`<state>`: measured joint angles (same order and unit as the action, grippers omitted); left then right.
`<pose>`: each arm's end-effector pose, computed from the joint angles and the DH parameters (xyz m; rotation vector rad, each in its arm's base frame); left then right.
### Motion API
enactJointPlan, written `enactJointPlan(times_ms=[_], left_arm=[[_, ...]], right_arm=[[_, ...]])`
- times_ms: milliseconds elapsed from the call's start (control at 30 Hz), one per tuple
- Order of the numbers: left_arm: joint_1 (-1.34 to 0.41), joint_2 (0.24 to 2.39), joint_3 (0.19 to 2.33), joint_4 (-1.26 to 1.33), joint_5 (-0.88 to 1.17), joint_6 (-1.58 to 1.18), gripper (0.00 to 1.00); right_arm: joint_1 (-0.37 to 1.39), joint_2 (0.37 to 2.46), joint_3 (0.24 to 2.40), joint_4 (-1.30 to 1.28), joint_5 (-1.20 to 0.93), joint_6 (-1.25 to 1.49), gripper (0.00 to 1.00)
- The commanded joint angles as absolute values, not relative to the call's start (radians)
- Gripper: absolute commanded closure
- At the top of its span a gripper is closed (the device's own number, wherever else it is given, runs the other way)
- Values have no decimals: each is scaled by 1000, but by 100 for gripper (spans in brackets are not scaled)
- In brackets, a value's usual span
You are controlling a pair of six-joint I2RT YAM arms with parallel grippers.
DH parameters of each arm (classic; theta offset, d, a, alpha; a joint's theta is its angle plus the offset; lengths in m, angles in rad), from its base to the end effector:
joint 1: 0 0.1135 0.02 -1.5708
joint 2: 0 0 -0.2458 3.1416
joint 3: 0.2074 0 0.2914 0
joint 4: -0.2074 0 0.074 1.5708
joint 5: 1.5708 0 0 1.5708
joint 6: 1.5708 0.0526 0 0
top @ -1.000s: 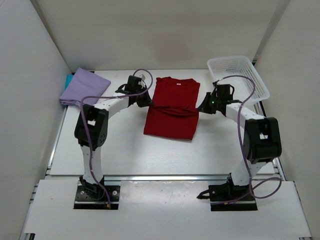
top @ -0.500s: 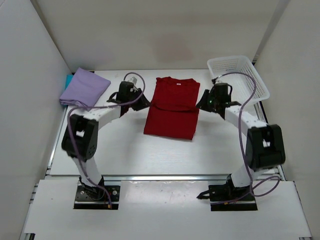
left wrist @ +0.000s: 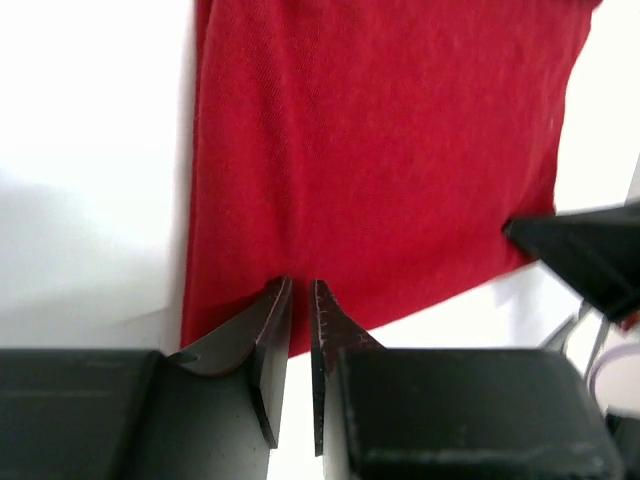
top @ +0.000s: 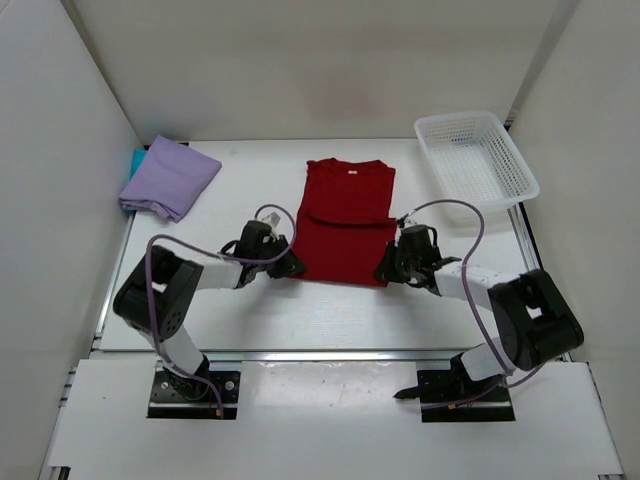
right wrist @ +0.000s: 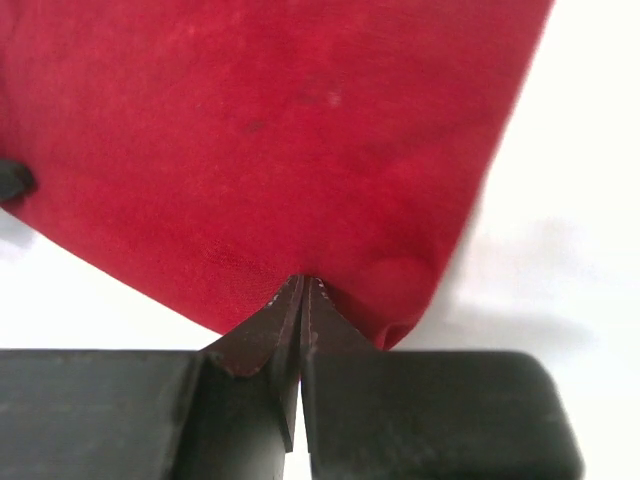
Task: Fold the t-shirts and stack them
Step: Fold the folded rectangular tshirt in 1/3 of the way
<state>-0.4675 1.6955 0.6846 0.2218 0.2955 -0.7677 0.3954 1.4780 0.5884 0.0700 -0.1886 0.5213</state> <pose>0.2970 -0.1671 0.0594 -0.2238 2.5129 -0.9064 0.2815 0.1282 0.0827 0.0635 2.4732 0.6411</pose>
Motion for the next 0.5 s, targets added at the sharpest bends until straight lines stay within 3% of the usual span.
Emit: enactJointPlan(times_ms=[0, 200, 267, 333, 400, 467], left_arm=[[-492, 1573, 519, 203, 258, -765, 75], [-529, 1335, 338, 155, 219, -772, 73], [-526, 1267, 354, 108, 212, -759, 72], [-547, 1204, 400, 59, 190, -752, 71], [-583, 1180, 437, 52, 166, -758, 69], [-613, 1204, 457, 84, 169, -771, 69]], right_arm=[[414, 1385, 454, 51, -140, 540, 100], [405, 1204, 405, 0, -170, 538, 99], [426, 1166, 478, -78, -157, 522, 91], [454, 1147, 538, -100, -150, 506, 88], [466, 1185, 568, -56, -173, 488, 99], [494, 1279, 616, -6, -245, 471, 100]])
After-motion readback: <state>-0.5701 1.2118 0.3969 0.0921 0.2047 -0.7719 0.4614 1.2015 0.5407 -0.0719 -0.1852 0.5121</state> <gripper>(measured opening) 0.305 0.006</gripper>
